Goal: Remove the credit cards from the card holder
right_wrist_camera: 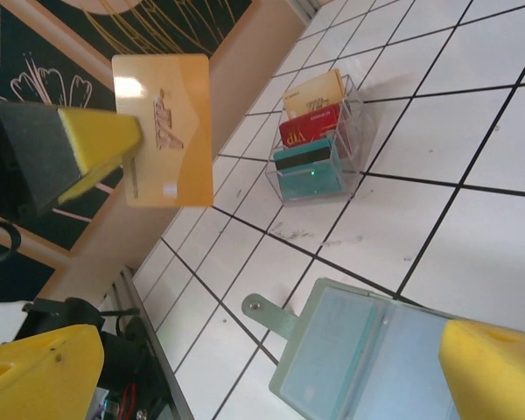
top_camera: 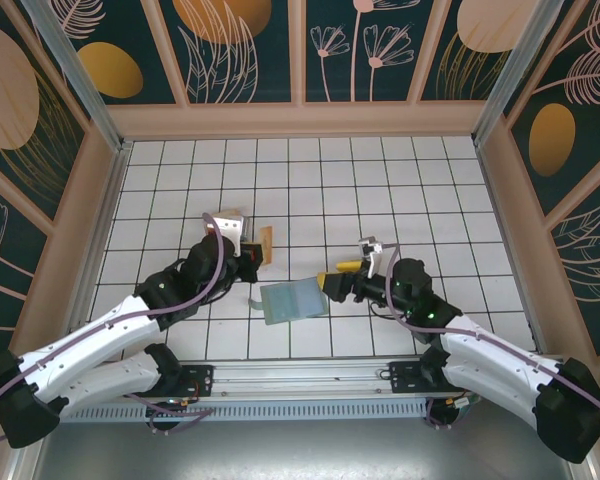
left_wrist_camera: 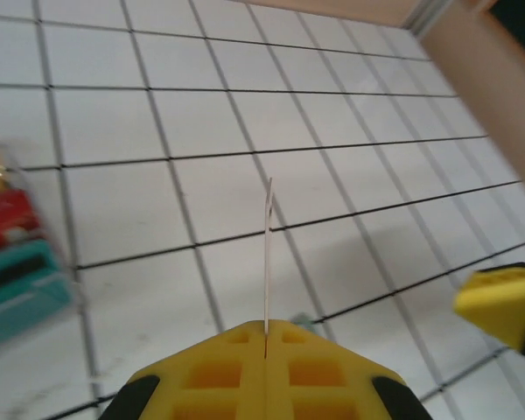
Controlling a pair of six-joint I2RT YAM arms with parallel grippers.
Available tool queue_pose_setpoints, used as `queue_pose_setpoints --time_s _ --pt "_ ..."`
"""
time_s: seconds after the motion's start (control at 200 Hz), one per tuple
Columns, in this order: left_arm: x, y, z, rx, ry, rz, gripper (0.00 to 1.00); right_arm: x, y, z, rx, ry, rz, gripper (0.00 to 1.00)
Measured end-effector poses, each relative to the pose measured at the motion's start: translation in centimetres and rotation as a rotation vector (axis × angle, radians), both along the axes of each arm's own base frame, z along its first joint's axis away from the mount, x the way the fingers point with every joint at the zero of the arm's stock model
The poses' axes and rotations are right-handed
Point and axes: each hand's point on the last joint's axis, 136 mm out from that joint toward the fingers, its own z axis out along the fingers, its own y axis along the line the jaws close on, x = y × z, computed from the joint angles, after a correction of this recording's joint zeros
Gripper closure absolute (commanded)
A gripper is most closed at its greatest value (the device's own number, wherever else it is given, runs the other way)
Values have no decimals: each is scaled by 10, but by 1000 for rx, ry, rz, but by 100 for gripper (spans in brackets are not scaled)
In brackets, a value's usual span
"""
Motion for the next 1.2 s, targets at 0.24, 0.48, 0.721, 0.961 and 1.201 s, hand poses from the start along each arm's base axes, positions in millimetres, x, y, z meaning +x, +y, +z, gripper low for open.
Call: queue_pose_setpoints --time_s 0.24,0.48,0.721,0.961,1.201 --pt "22 19 -5 394 -134 -21 100 -6 2 3 6 -8 17 1" --pt "38 30 -40 843 -153 -185 100 -11 3 6 12 -15 30 1" --pt "62 66 -45 1067 -150 -275 100 -12 4 6 12 -15 32 1" --pt "80 83 -44 1160 -203 -351 100 -14 5 2 -1 -1 40 1" --pt "104 98 -59 1235 -195 -388 100 -12 6 -9 -29 28 40 1"
